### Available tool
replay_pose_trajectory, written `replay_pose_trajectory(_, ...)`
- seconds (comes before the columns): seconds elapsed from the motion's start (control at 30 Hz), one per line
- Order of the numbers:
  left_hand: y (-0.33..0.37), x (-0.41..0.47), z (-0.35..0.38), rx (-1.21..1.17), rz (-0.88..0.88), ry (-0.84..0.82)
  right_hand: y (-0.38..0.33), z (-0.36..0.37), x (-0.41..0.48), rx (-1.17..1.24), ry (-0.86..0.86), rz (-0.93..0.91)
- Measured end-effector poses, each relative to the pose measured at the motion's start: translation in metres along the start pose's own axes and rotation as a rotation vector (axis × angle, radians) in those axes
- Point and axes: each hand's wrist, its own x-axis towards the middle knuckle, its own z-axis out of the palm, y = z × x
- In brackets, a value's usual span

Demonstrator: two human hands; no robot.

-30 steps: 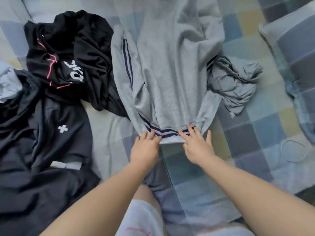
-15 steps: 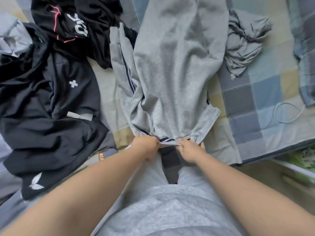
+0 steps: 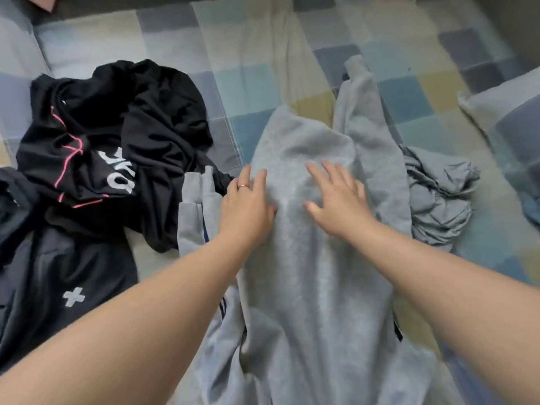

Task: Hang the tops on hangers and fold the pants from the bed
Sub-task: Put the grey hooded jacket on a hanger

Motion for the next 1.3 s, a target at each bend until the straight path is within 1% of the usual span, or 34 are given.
replay_pose_trajectory(0.03,-0.002,0.02,0.002,-0.021,-0.014,-0.004,-0.004,-0.002,0.027,-0.024,0.028,0.023)
replay_pose_trajectory(0.07,-0.004,0.037,0.005,-0.047,-0.035,-0.046,-0.007,-0.004,0.05,-0.037,0.037,0.061)
replay_pose_trajectory(0.13,-0.007,0.059,0.018,-0.069,-0.094,-0.172,-0.007,-0.004,0.084,-0.06,0.001,0.162)
replay_pose_trajectory(0.17,-0.007,0.062,0.027,-0.033,-0.115,-0.214,-0.003,-0.001,0.095,-0.048,-0.033,0.203)
replay_pose_trajectory(0.2,-0.006,0.061,0.037,0.043,-0.122,-0.218,0.001,0.003,0.101,-0.006,-0.07,0.235)
replay_pose_trajectory(0.27,0.0,0.05,0.055,0.235,-0.073,-0.111,0.01,0.017,0.102,0.083,-0.133,0.263)
replay_pose_trajectory(0.33,0.008,0.037,0.068,0.347,0.025,0.03,0.016,0.037,0.091,0.051,-0.145,0.236)
replay_pose_trajectory(0.4,0.01,0.026,0.075,0.348,0.111,0.124,0.021,0.053,0.074,0.033,-0.048,0.206)
replay_pose_trajectory(0.5,0.006,-0.001,0.073,0.31,0.179,0.228,0.023,0.054,0.033,0.088,0.126,0.141)
replay_pose_trajectory(0.57,0.004,-0.036,0.07,0.266,0.215,0.256,0.027,0.044,-0.005,0.091,0.138,0.099)
replay_pose_trajectory(0.6,0.001,-0.054,0.075,0.243,0.228,0.24,0.031,0.044,-0.023,0.082,0.129,0.078)
replay_pose_trajectory(0.7,0.002,-0.123,0.074,0.163,0.236,0.083,0.037,0.039,-0.097,0.065,0.003,0.111)
replay_pose_trajectory(0.77,0.014,-0.172,0.066,0.128,0.226,-0.136,0.037,0.04,-0.154,0.048,-0.101,0.181)
replay_pose_trajectory(0.87,0.035,-0.233,0.058,0.067,0.178,-0.461,0.038,0.042,-0.227,0.085,-0.207,0.3)
replay_pose_trajectory(0.97,0.053,-0.28,0.049,-0.006,0.148,-0.764,0.041,0.041,-0.285,0.051,-0.306,0.314)
replay_pose_trajectory(1.0,0.057,-0.291,0.047,-0.022,0.145,-0.839,0.043,0.04,-0.301,0.035,-0.348,0.324)
replay_pose_trajectory(1.03,0.059,-0.299,0.044,-0.036,0.136,-0.877,0.045,0.039,-0.315,0.028,-0.391,0.342)
replay_pose_trajectory(1.07,0.062,-0.303,0.041,-0.05,0.118,-0.875,0.048,0.04,-0.327,0.023,-0.45,0.362)
replay_pose_trajectory(1.1,0.064,-0.304,0.037,-0.059,0.1,-0.835,0.05,0.04,-0.336,0.018,-0.525,0.374)
replay_pose_trajectory(1.13,0.066,-0.303,0.035,-0.055,0.093,-0.75,0.053,0.04,-0.34,0.022,-0.612,0.381)
replay_pose_trajectory(1.17,0.068,-0.298,0.033,-0.044,0.094,-0.632,0.056,0.038,-0.34,0.047,-0.705,0.399)
replay_pose_trajectory(1.23,0.073,-0.281,0.031,-0.069,0.073,-0.378,0.063,0.032,-0.328,0.175,-0.844,0.468)
replay_pose_trajectory(1.27,0.075,-0.268,0.03,-0.101,0.061,-0.294,0.066,0.026,-0.316,0.251,-0.861,0.511)
replay_pose_trajectory(1.3,0.078,-0.253,0.029,-0.131,0.058,-0.251,0.067,0.019,-0.301,0.308,-0.826,0.542)
